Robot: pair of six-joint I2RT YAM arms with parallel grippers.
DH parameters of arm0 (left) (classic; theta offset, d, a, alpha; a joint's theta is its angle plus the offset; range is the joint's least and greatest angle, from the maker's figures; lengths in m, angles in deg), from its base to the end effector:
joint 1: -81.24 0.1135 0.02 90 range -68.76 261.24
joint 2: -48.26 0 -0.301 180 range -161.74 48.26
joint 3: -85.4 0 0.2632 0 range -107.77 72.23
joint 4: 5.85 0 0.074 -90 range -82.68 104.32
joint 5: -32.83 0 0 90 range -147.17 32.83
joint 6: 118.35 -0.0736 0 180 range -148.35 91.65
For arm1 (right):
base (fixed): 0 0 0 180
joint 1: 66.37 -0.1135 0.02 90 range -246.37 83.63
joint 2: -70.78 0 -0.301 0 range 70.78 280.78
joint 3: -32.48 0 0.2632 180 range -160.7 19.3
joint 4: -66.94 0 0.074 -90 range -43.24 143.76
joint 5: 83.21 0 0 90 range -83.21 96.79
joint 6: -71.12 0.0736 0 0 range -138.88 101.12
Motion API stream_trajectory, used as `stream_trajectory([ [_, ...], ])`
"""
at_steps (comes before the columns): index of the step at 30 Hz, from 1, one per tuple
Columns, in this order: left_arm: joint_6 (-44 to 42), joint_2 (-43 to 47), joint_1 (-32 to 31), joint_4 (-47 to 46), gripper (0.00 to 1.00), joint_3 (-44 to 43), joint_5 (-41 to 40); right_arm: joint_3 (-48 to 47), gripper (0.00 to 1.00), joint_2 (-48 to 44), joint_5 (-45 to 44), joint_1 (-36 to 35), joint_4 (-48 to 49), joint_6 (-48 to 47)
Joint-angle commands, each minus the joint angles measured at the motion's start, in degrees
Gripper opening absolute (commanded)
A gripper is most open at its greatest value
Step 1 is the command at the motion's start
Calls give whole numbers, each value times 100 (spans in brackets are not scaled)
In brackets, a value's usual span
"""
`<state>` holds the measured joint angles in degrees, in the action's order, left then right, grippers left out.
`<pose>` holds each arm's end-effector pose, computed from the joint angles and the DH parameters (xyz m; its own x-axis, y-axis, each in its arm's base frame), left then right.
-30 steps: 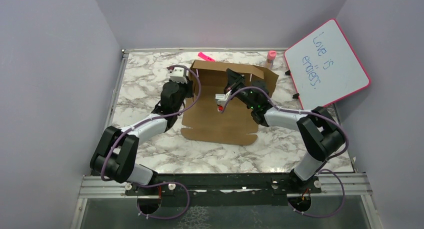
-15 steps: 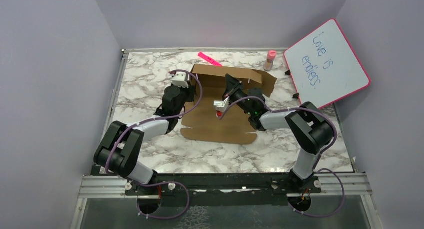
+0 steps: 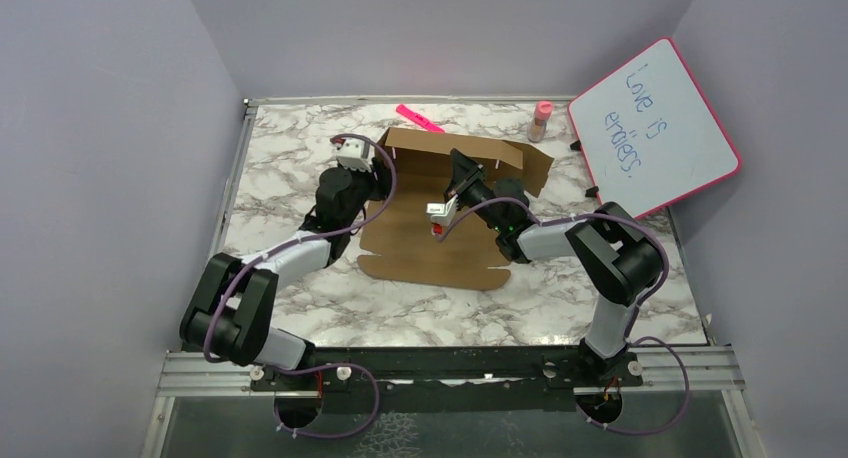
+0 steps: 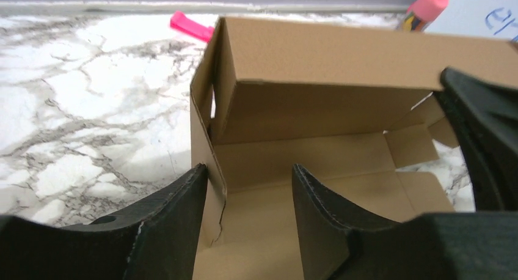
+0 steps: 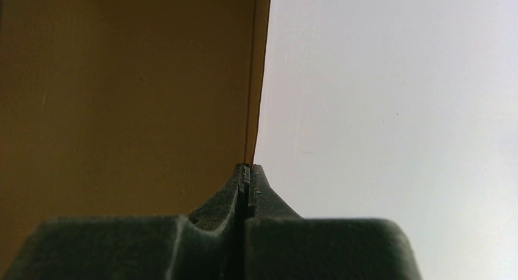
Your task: Fold the paper box
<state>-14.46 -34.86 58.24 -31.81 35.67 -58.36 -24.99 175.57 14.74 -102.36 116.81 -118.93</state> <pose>0.3228 -0.1354 0.2484 -0.2048 -0.1738 -0.9633 0.3322 0.9133 -0.2354 0.3355 0.2562 0.2176 0.6769 -0.7137 0.1804 0.1565 -0.0999 -0.9826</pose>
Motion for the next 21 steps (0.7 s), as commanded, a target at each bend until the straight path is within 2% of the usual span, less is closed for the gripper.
stream_trajectory([
  [1, 169, 495, 310, 216, 56, -381, 617, 75, 1, 71, -118, -64, 539, 56],
  [11, 58, 902, 1211, 273, 63, -369, 1048, 95, 1, 93, -60, -58, 478, 181],
  [15, -20, 604, 1526, 266, 66, -351, 1004, 98, 1, 72, -74, -60, 507, 205],
  [21, -103, -91, 1749, 227, 68, -507, 1431, 119, 1, -4, -46, -66, 425, 255],
])
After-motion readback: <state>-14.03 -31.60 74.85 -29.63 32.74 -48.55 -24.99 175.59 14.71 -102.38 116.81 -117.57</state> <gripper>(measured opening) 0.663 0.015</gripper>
